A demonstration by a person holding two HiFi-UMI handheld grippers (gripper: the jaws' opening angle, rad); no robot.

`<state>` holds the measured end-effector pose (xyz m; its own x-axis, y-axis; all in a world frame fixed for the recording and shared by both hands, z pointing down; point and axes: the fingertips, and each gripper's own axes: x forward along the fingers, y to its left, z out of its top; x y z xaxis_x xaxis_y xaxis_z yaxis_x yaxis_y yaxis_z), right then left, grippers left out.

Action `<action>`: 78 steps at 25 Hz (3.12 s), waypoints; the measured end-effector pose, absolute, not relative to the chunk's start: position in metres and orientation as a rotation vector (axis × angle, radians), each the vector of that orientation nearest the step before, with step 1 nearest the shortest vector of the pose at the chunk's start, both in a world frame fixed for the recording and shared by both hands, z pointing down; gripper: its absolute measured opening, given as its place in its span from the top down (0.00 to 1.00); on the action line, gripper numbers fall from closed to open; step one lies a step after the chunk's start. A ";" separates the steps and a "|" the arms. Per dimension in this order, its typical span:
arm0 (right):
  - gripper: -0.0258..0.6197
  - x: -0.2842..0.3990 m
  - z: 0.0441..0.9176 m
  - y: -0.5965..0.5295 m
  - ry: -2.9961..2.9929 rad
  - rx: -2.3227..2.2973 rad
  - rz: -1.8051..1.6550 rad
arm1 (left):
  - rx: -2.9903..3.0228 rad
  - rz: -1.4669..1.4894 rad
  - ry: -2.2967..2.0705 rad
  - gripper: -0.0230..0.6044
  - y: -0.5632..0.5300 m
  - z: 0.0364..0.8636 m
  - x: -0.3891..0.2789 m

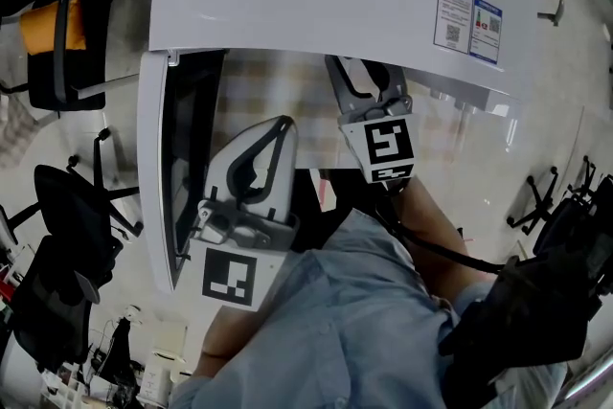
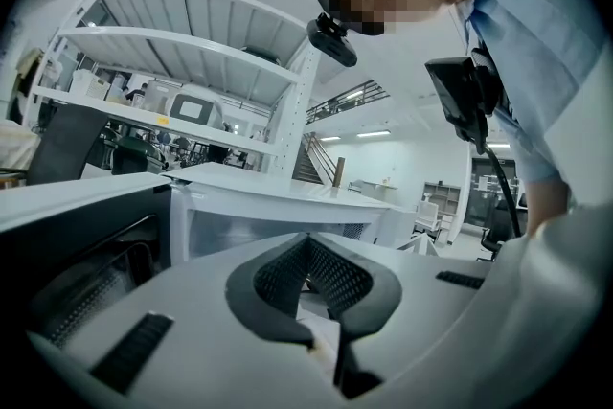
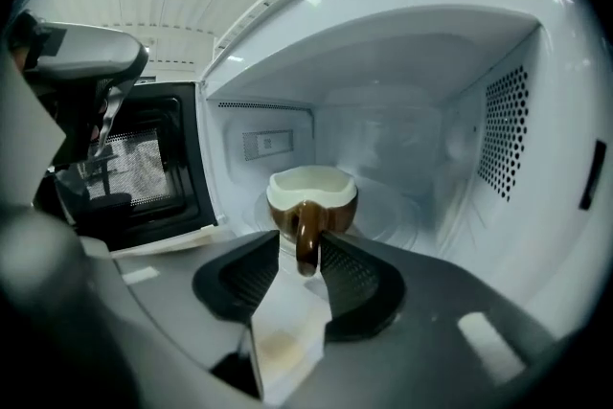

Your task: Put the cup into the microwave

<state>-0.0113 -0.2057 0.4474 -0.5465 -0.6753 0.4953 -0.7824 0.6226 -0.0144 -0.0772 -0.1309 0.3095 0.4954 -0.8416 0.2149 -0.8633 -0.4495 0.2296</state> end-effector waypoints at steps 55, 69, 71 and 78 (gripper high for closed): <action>0.96 -0.044 0.447 -0.226 -2.366 1.233 0.472 | 2.399 0.136 -1.369 0.96 -0.165 0.317 -0.088; 0.96 -0.016 0.348 -0.129 -2.562 1.102 0.398 | 2.512 0.119 -1.472 0.96 -0.098 0.254 -0.051; 0.96 -0.008 0.322 -0.116 -2.602 1.090 0.376 | 2.544 0.115 -1.500 0.96 -0.089 0.240 -0.045; 0.96 0.014 0.237 -0.082 -2.717 1.085 0.257 | 2.648 0.063 -1.593 0.96 -0.064 0.178 -0.019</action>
